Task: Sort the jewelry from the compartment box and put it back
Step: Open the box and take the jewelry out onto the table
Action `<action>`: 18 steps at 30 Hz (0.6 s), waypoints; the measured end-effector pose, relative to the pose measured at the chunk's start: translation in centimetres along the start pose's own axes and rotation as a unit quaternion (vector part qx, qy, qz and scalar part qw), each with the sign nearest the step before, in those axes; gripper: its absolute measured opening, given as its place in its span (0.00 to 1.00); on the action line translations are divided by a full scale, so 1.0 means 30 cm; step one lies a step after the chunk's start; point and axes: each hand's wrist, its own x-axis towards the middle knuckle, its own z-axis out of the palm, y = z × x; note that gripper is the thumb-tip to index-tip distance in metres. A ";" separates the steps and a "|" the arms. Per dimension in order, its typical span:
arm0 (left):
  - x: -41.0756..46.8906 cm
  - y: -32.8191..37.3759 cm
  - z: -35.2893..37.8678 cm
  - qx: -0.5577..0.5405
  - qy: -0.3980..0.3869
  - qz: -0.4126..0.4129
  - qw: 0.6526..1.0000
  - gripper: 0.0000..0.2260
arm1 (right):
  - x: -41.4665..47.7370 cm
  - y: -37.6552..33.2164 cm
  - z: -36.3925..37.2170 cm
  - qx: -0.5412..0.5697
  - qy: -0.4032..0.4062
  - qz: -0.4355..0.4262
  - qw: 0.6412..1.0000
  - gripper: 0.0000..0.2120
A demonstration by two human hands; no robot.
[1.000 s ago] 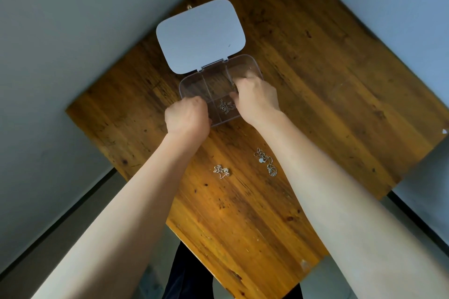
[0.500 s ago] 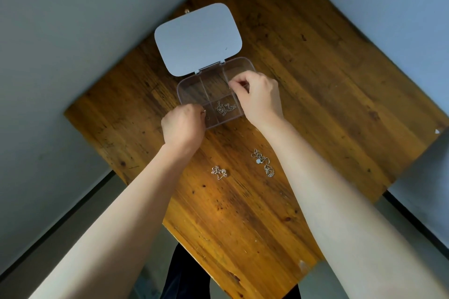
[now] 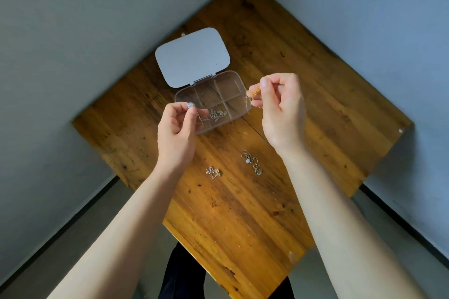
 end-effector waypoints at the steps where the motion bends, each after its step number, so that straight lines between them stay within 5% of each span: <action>1: -0.020 0.005 0.010 -0.018 -0.002 -0.009 1.000 0.05 | -0.019 -0.007 -0.017 0.002 0.004 0.004 1.000 0.07; 9: -0.155 -0.087 0.093 -0.082 -0.013 -0.147 0.986 0.05 | -0.179 0.087 -0.106 -0.006 0.018 0.088 0.996 0.04; 14: -0.173 -0.213 0.123 -0.016 -0.031 -0.232 0.972 0.06 | -0.258 0.281 -0.098 -0.102 -0.038 0.196 0.975 0.05; 18: -0.180 -0.254 0.114 0.093 -0.088 -0.212 0.969 0.10 | -0.287 0.331 -0.107 -0.220 -0.093 0.199 0.950 0.10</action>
